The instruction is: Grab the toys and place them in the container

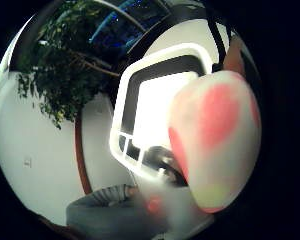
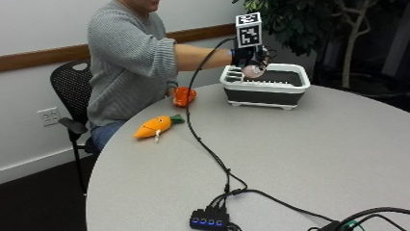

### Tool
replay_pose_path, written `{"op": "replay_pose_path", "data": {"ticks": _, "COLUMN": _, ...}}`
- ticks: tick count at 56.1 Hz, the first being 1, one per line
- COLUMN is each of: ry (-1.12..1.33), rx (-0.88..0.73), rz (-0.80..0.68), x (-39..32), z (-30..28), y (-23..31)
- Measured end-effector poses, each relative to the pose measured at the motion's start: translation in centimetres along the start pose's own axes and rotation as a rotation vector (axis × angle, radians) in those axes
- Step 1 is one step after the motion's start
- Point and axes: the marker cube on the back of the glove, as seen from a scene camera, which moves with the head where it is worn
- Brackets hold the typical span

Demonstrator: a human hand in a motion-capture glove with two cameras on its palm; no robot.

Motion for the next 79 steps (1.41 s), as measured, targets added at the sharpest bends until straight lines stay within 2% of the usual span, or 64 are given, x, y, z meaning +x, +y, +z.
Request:
{"op": "replay_pose_path", "data": {"ticks": 13, "ry": -0.004, "rx": -0.031, "rz": -0.021, "x": -3.9, "z": 2.9, "y": -1.8}}
{"op": "replay_pose_path", "data": {"ticks": 23, "ry": 0.034, "rx": -0.194, "rz": -0.046, "x": -3.4, "z": 4.9, "y": -0.6}}
{"op": "replay_pose_path", "data": {"ticks": 36, "ry": 0.061, "rx": -0.155, "rz": -0.067, "x": -2.2, "z": 3.5, "y": 1.4}}
{"op": "replay_pose_path", "data": {"ticks": 51, "ry": 0.062, "rx": -0.162, "rz": -0.064, "x": 3.6, "z": -0.2, "y": 6.3}}
{"op": "replay_pose_path", "data": {"ticks": 60, "ry": 0.031, "rx": -0.050, "rz": 0.037, "x": 12.9, "z": -7.8, "y": 11.6}}
{"op": "replay_pose_path", "data": {"ticks": 67, "ry": 0.070, "rx": 0.009, "rz": 0.136, "x": 18.9, "z": -11.6, "y": 15.4}}
{"op": "replay_pose_path", "data": {"ticks": 79, "ry": 0.075, "rx": 0.002, "rz": 0.208, "x": 24.0, "z": -12.2, "y": 22.2}}
